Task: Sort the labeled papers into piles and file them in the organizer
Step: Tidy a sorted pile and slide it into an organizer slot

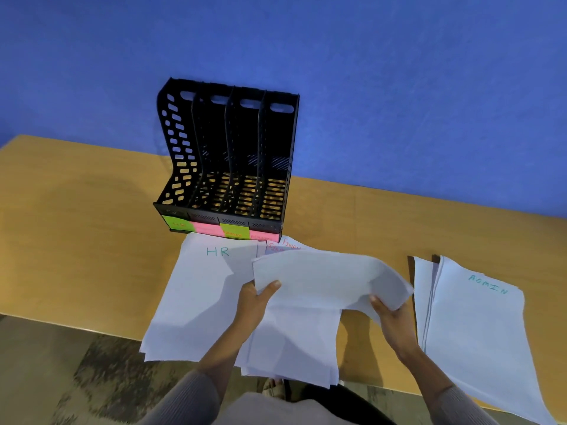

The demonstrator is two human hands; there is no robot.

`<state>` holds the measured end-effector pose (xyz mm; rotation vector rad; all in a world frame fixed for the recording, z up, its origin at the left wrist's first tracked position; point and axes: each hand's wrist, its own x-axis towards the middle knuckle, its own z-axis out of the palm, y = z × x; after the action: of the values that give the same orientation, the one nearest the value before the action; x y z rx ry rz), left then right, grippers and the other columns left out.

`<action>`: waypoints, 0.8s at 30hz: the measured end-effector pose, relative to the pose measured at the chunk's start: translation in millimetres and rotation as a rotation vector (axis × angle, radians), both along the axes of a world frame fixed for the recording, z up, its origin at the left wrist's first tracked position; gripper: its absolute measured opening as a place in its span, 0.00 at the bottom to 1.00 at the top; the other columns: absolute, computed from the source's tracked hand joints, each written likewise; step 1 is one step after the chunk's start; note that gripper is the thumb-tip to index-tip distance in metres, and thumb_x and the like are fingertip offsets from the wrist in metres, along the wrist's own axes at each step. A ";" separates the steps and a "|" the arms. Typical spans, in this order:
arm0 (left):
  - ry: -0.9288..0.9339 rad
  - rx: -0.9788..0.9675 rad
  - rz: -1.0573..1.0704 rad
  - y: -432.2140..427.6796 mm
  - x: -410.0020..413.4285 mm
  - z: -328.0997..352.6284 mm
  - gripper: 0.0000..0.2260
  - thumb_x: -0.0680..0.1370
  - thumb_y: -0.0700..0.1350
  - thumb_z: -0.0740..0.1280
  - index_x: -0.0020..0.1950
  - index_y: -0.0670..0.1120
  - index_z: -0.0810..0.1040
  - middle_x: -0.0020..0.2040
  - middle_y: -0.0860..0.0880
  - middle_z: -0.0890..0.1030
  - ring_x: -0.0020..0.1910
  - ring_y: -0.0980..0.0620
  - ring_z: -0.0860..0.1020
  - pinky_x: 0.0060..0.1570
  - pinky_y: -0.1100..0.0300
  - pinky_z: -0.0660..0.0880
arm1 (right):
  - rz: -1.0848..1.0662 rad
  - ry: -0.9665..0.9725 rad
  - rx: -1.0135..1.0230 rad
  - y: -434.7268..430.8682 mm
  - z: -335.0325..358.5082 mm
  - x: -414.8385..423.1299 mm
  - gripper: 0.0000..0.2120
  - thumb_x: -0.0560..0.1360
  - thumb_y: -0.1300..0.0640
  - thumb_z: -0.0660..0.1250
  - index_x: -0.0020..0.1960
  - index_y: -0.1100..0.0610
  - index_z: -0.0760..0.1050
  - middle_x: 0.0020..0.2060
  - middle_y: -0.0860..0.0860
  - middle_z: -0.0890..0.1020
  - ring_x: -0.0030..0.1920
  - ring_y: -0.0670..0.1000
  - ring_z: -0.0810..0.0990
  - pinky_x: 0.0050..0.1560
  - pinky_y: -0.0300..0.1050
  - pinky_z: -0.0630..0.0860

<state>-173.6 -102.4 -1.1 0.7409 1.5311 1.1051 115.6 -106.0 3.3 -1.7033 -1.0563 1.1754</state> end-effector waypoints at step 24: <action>-0.428 -0.157 0.378 -10.9 20.7 60.0 0.17 0.75 0.50 0.72 0.62 0.50 0.75 0.51 0.49 0.82 0.45 0.50 0.80 0.34 0.58 0.76 | 0.090 0.662 -0.262 19.4 46.2 -47.9 0.16 0.71 0.57 0.72 0.59 0.53 0.81 0.59 0.54 0.83 0.56 0.56 0.83 0.46 0.52 0.83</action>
<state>-152.8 -113.2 58.9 0.0906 1.3928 1.3022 67.8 -86.6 49.5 -1.2946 -0.5859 1.8294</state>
